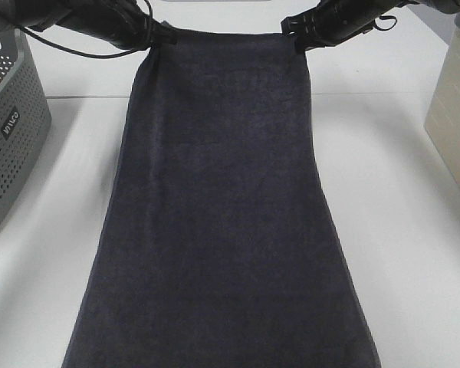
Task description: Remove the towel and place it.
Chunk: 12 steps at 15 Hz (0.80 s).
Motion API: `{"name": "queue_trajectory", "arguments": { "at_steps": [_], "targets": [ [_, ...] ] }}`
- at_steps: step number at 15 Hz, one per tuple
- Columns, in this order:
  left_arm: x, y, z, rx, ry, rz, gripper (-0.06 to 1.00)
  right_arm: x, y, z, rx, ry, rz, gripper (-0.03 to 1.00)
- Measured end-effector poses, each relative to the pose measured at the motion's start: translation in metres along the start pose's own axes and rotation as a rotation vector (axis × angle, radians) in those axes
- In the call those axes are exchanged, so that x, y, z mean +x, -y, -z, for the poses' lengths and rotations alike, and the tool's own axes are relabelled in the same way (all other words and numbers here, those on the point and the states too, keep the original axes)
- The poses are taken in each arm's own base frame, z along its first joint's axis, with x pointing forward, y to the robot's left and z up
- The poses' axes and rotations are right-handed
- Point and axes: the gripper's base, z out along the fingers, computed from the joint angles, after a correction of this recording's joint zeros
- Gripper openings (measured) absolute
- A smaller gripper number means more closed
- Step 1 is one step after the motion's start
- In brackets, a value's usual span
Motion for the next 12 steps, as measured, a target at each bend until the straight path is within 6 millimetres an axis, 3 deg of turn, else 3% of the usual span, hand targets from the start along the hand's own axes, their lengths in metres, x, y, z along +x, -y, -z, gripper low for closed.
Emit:
{"name": "queue_trajectory", "arguments": {
  "at_steps": [5, 12],
  "targets": [
    [-0.005, -0.003, 0.0, -0.039, 0.056, -0.024, 0.01, -0.005, 0.005, -0.004, 0.04, 0.084, 0.019, 0.01],
    [0.035, -0.011, -0.032, -0.076, 0.018, -0.015, 0.01, 0.021, 0.012, -0.039, 0.044, 0.037, -0.003, 0.01]
  ]
}}
